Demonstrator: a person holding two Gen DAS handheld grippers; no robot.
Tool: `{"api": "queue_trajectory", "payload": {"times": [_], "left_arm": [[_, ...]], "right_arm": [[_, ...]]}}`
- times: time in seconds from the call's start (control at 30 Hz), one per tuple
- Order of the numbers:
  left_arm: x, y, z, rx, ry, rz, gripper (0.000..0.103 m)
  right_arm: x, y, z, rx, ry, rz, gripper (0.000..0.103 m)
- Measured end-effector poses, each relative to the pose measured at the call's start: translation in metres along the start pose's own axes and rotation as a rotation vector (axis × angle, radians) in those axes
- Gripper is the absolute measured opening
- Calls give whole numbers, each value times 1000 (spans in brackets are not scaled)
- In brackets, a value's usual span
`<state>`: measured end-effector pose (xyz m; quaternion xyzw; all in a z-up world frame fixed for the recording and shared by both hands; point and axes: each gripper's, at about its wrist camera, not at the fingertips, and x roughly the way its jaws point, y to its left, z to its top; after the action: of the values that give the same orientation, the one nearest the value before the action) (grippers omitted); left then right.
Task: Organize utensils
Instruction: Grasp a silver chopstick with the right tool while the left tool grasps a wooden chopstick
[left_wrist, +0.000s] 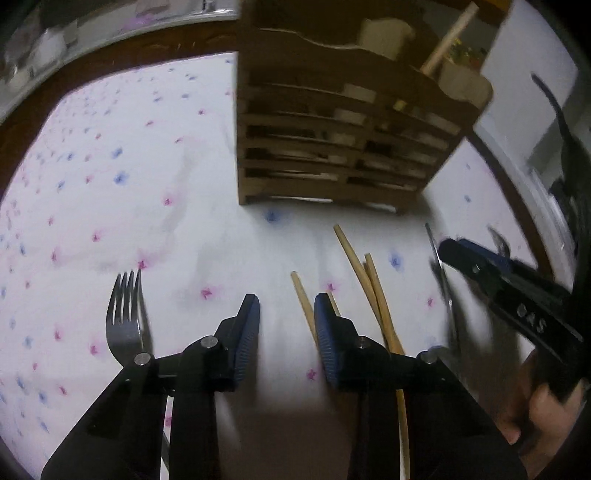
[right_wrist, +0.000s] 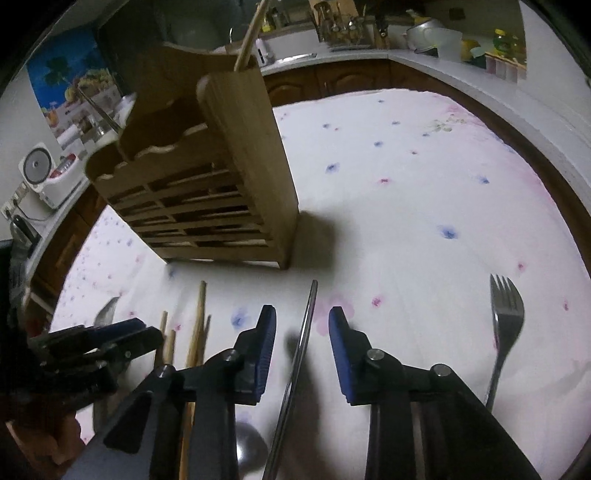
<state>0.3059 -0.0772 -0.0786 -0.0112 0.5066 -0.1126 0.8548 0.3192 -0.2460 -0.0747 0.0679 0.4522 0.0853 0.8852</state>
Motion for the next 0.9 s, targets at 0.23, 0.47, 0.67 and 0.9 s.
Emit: {"api": "queue_trajectory", "payload": {"times": [0.23,0.47,0.67,0.9], "left_arm": [[4,-13,-1,117,-8,23,10],[0,-5,-2,99,-28,-16,6],[-25,20,-5,17,-63,-112,0],[-41,23,-6,19,-43,-146,0]], "right_arm": [[21,14,3,-91,27,-65,24],[23,10,5,-75,26,-61,5],[-4,5,5,-5,-19,36,4],[-36,12,9,-16,-81,61,4]]}}
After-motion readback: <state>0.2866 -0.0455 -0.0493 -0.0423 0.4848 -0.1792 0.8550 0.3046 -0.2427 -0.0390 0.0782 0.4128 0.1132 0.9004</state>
